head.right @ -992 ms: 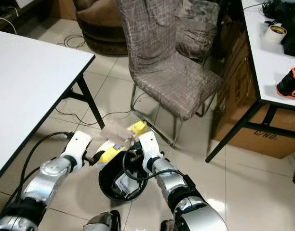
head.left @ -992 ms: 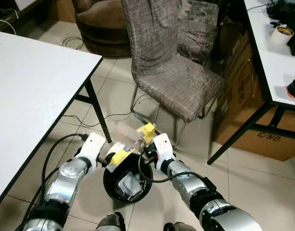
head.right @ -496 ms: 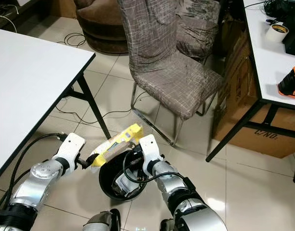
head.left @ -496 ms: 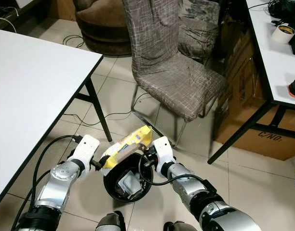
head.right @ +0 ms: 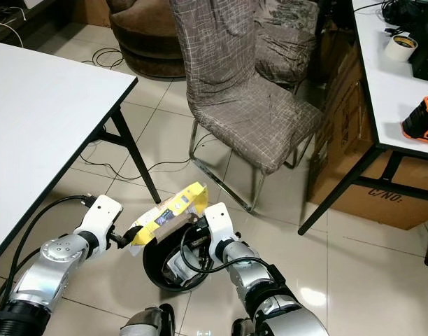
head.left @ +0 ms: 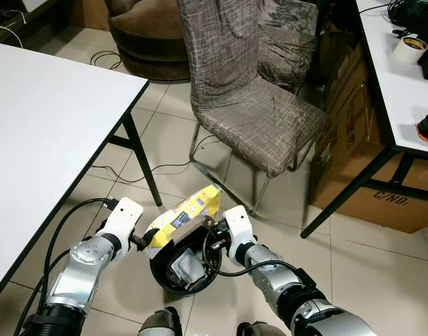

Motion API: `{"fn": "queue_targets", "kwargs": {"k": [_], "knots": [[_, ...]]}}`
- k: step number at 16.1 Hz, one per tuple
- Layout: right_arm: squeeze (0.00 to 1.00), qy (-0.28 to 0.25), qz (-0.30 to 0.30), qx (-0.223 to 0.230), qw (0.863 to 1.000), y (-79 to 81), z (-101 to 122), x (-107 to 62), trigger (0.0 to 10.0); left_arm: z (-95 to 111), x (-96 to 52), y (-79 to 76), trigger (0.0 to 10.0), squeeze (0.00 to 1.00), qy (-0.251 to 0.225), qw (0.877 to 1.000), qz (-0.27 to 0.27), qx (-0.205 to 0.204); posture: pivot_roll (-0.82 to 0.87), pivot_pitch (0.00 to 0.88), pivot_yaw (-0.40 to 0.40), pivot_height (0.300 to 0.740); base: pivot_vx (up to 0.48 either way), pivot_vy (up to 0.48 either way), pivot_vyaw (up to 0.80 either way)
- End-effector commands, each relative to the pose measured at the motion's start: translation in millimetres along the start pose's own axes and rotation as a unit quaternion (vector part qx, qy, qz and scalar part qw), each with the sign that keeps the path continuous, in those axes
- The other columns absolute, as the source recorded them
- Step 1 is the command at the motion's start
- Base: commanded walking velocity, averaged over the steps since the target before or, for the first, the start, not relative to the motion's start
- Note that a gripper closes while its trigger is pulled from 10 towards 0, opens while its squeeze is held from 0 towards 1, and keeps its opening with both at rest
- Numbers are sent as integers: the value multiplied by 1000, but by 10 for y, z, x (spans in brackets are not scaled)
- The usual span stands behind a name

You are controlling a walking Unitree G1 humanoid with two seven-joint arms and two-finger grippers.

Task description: Picking trash to rubbish bin

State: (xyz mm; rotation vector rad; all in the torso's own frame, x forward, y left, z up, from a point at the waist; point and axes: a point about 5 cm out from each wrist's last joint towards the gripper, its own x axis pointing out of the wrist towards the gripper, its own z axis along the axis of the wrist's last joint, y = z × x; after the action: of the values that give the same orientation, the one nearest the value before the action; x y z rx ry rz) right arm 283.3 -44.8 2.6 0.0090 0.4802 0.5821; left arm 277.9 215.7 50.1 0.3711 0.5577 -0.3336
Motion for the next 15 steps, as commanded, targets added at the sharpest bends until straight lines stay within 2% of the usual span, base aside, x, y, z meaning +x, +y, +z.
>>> {"fn": "queue_targets", "kwargs": {"k": [1, 5, 10, 12, 14, 15], "knots": [[0, 19, 2, 6, 1000, 18, -113, -28, 10000, -3, -37, -2, 10000, 0, -3, 1000, -8, -8, 128, 185, -29, 740, 0, 0, 0], [0, 25, 1, 8, 1000, 16, -158, -45, 10000, 57, -71, -55, 10000, 0, -28, 999, -38, -26, 129, 184, -27, 740, 0, 0, 0], [0, 31, -2, 10, 999, 5, -190, -59, 10000, 66, -119, -93, 10000, 0, -36, 997, -65, -29, 131, 185, -27, 740, 0, 0, 0], [0, 31, -2, 11, 999, 7, -198, -62, 10000, 15, -122, -69, 10000, 0, -21, 998, -56, -16, 125, 184, -26, 740, 0, 0, 0], [0, 16, -15, 31, 999, -6, -177, -63, 10000, -76, -92, -43, 10000, 0, 5, 999, -36, -1, 101, 176, -24, 740, 0, 0, 0], [0, -4, -23, 49, 999, -20, -156, -75, 10000, -111, -61, -32, 10000, 0, 11, 1000, -18, -11, 87, 172, -22, 740, 0, 0, 0]]}}
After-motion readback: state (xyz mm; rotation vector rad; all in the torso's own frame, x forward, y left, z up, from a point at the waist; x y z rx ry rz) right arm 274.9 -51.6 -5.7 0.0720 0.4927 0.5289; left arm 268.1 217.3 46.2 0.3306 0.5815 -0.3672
